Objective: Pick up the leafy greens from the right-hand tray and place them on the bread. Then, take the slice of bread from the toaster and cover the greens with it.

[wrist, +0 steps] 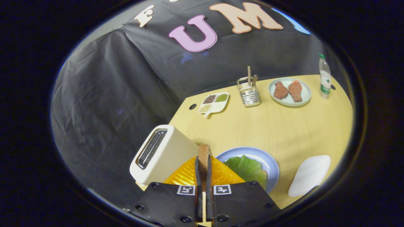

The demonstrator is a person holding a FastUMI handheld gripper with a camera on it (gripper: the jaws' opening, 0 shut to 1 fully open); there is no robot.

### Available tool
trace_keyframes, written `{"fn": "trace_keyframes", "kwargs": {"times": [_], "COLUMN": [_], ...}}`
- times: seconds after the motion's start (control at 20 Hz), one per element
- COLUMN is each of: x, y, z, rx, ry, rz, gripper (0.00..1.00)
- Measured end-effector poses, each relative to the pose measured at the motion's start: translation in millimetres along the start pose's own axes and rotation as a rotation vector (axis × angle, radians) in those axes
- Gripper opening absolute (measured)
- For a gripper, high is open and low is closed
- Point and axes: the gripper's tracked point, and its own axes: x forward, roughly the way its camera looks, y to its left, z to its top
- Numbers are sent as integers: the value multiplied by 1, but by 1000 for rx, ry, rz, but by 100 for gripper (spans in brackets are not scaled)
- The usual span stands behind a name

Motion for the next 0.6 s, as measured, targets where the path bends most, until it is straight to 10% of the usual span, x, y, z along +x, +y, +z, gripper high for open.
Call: {"fn": "trace_keyframes", "kwargs": {"times": [0.6], "x": [-3], "y": [-66], "z": [-32], "rx": [51], "ry": [46], "rz": [-108], "gripper": [11]}}
